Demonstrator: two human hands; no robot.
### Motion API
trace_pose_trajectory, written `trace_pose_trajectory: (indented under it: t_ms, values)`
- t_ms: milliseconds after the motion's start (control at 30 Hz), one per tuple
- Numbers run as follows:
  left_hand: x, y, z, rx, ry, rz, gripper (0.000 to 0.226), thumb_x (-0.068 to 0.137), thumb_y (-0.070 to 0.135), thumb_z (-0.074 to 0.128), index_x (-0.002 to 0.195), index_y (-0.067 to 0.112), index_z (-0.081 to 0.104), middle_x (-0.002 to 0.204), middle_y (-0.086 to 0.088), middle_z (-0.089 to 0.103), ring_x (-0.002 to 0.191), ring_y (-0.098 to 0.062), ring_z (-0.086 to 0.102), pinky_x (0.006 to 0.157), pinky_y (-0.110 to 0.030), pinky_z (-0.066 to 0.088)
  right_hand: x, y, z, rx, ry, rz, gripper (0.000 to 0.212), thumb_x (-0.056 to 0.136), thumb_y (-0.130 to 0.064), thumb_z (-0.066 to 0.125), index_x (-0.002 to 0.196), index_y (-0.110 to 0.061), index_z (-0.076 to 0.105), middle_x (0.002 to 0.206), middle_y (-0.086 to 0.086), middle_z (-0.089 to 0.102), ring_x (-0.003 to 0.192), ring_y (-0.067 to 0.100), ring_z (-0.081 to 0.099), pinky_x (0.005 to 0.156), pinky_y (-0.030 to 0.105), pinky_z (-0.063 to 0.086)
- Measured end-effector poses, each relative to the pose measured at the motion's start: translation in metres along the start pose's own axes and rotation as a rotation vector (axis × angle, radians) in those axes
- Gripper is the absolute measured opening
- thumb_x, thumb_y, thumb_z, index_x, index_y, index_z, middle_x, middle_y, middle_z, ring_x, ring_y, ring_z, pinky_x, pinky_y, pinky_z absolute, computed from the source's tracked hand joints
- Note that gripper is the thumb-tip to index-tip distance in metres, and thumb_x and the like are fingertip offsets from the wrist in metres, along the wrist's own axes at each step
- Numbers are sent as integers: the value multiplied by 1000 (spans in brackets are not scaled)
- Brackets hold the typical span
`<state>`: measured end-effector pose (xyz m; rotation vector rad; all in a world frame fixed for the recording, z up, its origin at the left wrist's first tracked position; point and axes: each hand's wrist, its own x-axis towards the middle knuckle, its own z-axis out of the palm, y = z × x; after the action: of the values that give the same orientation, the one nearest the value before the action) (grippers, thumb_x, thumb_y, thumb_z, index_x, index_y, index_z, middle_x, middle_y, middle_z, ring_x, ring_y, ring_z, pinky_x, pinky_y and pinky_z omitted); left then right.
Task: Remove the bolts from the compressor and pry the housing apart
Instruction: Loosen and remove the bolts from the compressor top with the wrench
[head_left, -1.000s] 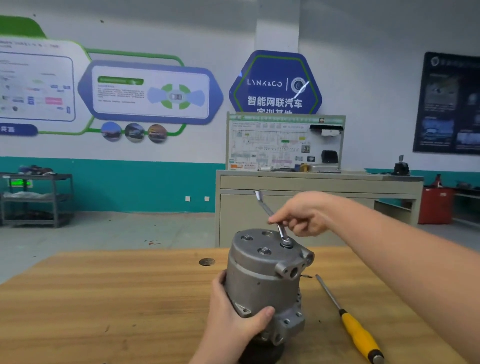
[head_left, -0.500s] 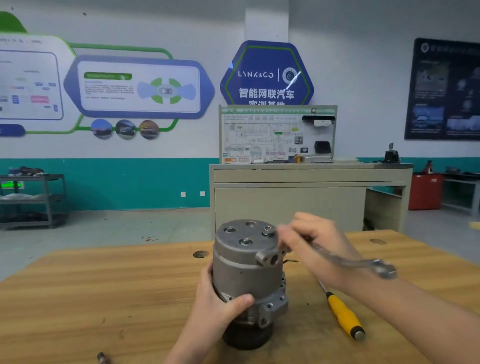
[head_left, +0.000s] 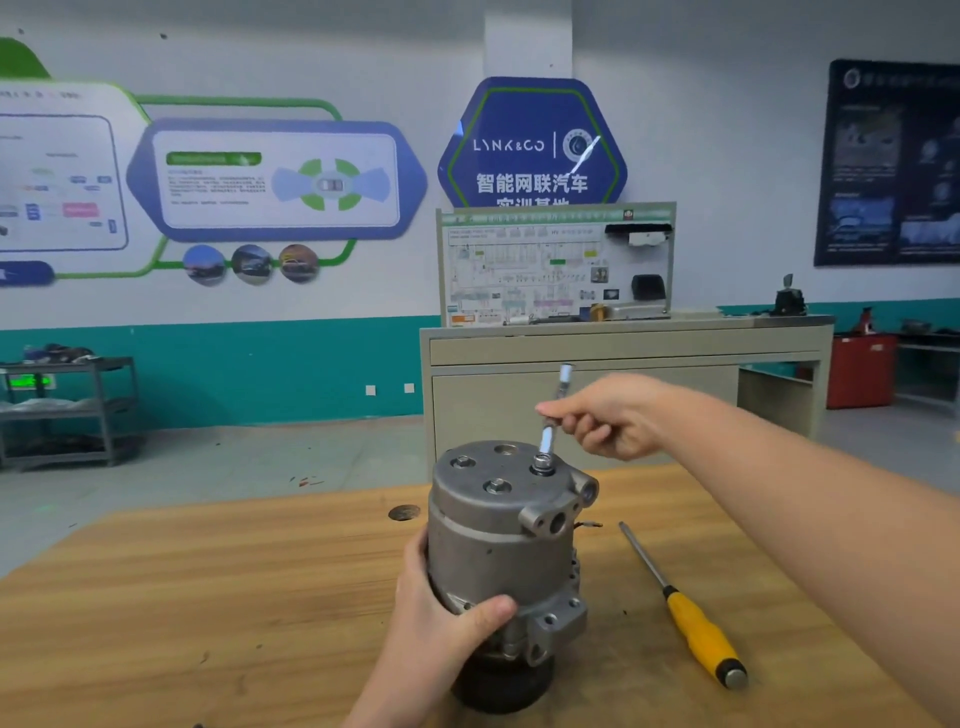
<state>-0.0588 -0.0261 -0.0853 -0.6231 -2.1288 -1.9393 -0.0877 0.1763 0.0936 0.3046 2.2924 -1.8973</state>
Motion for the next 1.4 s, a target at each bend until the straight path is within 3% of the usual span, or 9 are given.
trace_pose_trajectory:
  t_ms: [167,433,533,633,767,867,1100,1233,1400]
  values:
    - [1,1,0,11,25,12,124,20,79,79,126,39,29,128,16,50,109,11,55,76,-7,47,-4,-28,42,-552,6,-172,22,90,-26,66,83,-5,68,43,-6,44,36,5,32,37,15,25]
    - [4,-4,1,-16,56,21,124,18,74,83,124,33,35,129,7,52,114,-1,55,80,-15,48,-63,15,63,-1037,35,-823,28,87,-48,62,94,-22,71,88,-7,61,76,9,55,60,22,43]
    - [1,-2,1,-29,41,16,119,23,69,86,124,32,35,129,6,53,112,1,58,83,-17,49,-78,50,41,-877,120,-947,39,71,-71,57,67,-32,60,78,-7,45,71,6,47,63,23,38]
    - [0,-1,0,-7,28,-4,112,32,66,84,126,38,31,132,7,51,118,-3,54,89,-23,48,-75,75,8,-402,101,-920,30,70,-66,54,70,-42,72,75,-6,60,66,2,52,63,16,40]
    - [-1,0,1,-7,19,-15,109,36,61,82,129,40,29,132,10,50,118,-3,54,83,-18,48,-48,88,-12,164,-43,-535,24,74,-44,66,87,-29,79,73,-2,59,60,9,45,54,24,29]
    - [-1,0,2,-10,20,-10,114,37,59,83,134,35,28,134,7,50,120,-7,53,95,-27,48,-22,72,-16,233,-25,-268,23,64,-40,73,79,-24,78,58,-7,51,50,8,38,48,22,22]
    - [1,0,3,-25,19,0,116,36,55,84,135,32,30,132,7,53,117,-5,56,93,-27,50,-1,-7,31,-341,24,-148,14,82,-26,73,77,-14,71,52,-6,44,45,7,32,42,18,22]
    - [0,-3,-1,6,29,4,123,34,61,85,138,29,29,134,5,51,121,-9,54,101,-40,48,-29,-15,70,-963,149,-563,26,81,-38,73,97,-19,75,91,-2,71,66,8,57,50,21,43]
    - [-1,-5,-2,13,34,9,114,37,65,85,134,34,33,135,4,51,122,-8,53,103,-40,46,-72,42,67,-1047,316,-983,39,81,-65,54,67,-28,60,75,-9,50,71,10,52,64,31,45]
